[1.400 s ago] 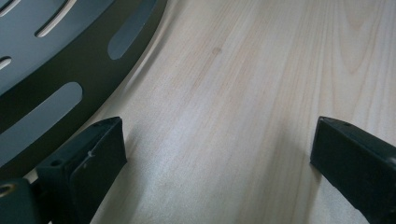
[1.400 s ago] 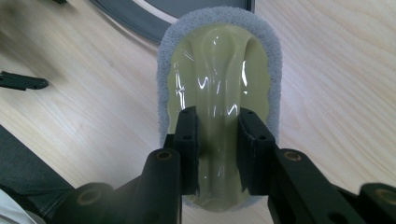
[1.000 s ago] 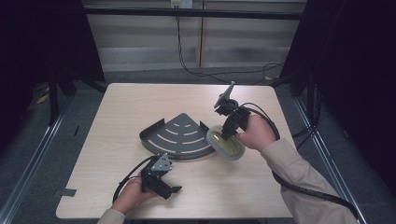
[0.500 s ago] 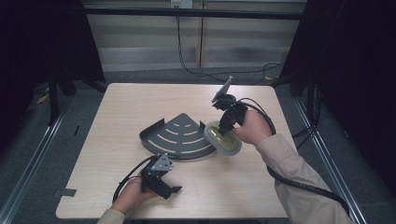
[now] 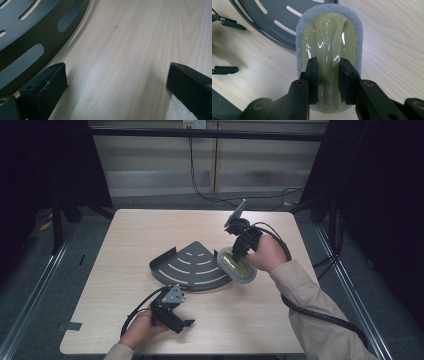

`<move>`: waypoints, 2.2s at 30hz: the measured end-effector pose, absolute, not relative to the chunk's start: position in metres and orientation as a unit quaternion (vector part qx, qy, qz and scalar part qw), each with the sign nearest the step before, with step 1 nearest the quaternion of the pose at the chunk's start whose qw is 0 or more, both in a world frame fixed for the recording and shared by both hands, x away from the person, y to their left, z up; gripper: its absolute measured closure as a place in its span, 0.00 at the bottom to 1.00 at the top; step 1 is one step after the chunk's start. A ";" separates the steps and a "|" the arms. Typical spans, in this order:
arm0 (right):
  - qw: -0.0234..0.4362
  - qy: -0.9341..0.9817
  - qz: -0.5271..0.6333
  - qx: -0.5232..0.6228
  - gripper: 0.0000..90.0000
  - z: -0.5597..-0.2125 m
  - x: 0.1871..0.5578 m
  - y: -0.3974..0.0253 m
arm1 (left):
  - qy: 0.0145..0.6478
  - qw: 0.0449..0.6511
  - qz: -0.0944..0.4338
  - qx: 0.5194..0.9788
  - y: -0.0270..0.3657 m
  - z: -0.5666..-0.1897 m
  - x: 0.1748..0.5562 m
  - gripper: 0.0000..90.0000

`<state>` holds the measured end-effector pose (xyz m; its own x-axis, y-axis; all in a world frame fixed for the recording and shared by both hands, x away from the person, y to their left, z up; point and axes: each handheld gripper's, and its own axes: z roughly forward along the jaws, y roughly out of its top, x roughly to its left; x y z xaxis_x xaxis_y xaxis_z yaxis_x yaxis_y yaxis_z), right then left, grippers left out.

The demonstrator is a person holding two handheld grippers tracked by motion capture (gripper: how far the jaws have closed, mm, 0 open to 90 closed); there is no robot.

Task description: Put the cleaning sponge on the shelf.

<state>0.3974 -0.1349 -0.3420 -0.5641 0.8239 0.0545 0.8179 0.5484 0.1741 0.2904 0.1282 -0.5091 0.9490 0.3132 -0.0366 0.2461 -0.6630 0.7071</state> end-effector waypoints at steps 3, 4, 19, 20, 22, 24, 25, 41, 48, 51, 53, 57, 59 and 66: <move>0.017 0.881 0.087 0.465 0.80 -0.342 0.399 -0.133 | 0.153 0.381 0.044 0.911 0.128 -0.509 0.290 0.03; 0.016 0.881 0.086 0.465 0.80 -0.342 0.399 -0.132 | 0.154 0.379 0.045 0.911 0.128 -0.509 0.290 0.03; 0.023 0.878 0.086 0.470 0.80 -0.339 0.410 -0.124 | 0.153 0.381 0.044 0.911 0.128 -0.509 0.290 0.03; 0.024 0.878 0.087 0.470 0.80 -0.338 0.411 -0.123 | 0.153 0.381 0.044 0.911 0.128 -0.509 0.290 0.03; 0.024 0.878 0.087 0.470 0.80 -0.338 0.412 -0.123 | 0.154 0.381 0.044 0.911 0.128 -0.509 0.290 0.03; 0.023 0.878 0.089 0.471 0.80 -0.338 0.414 -0.122 | 0.154 0.381 0.044 0.911 0.128 -0.509 0.290 0.03; 0.022 0.877 0.090 0.471 0.80 -0.338 0.415 -0.121 | 0.154 0.381 0.044 0.911 0.128 -0.509 0.290 0.03; 0.025 0.877 0.091 0.470 0.80 -0.337 0.426 -0.113 | 0.152 0.380 0.044 0.911 0.128 -0.509 0.291 0.03; 0.026 0.876 0.091 0.473 0.80 -0.338 0.430 -0.109 | 0.153 0.379 0.044 0.911 0.128 -0.509 0.290 0.03; 0.026 0.875 0.092 0.474 0.80 -0.338 0.432 -0.107 | 0.153 0.379 0.043 0.912 0.128 -0.509 0.290 0.03; 0.027 0.875 0.091 0.475 0.80 -0.338 0.433 -0.105 | 0.152 0.380 0.044 0.911 0.128 -0.509 0.291 0.03; 0.025 0.875 0.092 0.475 0.80 -0.339 0.436 -0.102 | 0.152 0.380 0.044 0.911 0.128 -0.509 0.291 0.03; 0.026 0.874 0.090 0.476 0.80 -0.340 0.437 -0.100 | 0.153 0.380 0.044 0.911 0.128 -0.509 0.290 0.03; 0.028 0.876 0.090 0.473 0.80 -0.340 0.440 -0.093 | 0.153 0.379 0.043 0.912 0.128 -0.509 0.290 0.03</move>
<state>0.4399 -0.0934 -0.3403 -0.5510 0.8337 0.0364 0.8237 0.5365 0.1835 0.2904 0.1283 -0.5090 0.9495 0.3117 -0.0369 0.2458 -0.6655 0.7047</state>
